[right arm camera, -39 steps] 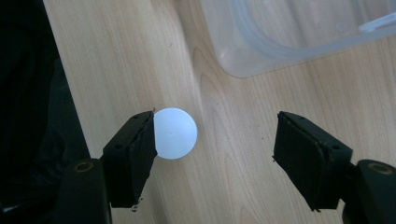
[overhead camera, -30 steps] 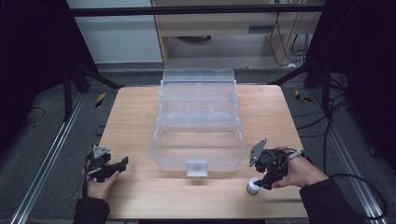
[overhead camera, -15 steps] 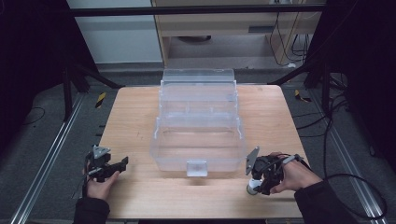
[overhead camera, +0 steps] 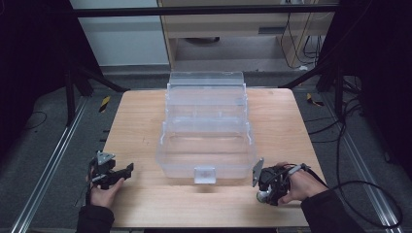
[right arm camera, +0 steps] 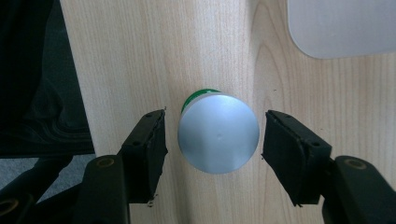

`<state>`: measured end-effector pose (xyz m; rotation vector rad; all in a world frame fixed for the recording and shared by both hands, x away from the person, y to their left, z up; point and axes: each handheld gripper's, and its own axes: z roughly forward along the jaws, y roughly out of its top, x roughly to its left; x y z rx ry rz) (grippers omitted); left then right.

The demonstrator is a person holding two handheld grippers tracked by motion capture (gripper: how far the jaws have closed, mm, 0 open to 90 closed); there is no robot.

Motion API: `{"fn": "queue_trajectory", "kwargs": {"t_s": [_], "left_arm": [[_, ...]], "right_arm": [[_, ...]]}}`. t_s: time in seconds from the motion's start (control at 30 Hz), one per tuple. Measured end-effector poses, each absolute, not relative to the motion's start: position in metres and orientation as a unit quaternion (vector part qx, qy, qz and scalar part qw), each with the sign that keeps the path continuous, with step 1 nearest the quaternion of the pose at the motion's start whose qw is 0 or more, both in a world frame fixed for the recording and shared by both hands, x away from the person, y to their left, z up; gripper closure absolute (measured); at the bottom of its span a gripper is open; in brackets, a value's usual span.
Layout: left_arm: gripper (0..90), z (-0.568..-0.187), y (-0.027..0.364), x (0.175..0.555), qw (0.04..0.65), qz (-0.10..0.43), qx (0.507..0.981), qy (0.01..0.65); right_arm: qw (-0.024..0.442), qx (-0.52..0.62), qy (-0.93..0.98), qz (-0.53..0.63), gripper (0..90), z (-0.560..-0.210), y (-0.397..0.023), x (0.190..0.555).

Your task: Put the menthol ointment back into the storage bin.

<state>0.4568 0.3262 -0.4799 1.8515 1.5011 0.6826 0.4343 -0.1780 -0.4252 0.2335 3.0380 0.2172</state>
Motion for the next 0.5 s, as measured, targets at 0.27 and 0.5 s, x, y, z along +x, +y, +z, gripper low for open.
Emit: {"fn": "queue_trajectory", "kwargs": {"t_s": [0.27, 0.5], "left_arm": [[25.8, -0.48, 0.326, 0.457, 0.325, 0.261, 0.706, 0.572], [26.0, -0.48, 0.326, 0.457, 0.325, 0.261, 0.706, 0.572]], "right_arm": [[0.039, 0.072, 0.994, 0.066, 42.8, -0.434, -0.177, 0.437], [0.038, 0.079, 0.994, 0.06, 46.0, -0.438, -0.176, 0.439]]}}
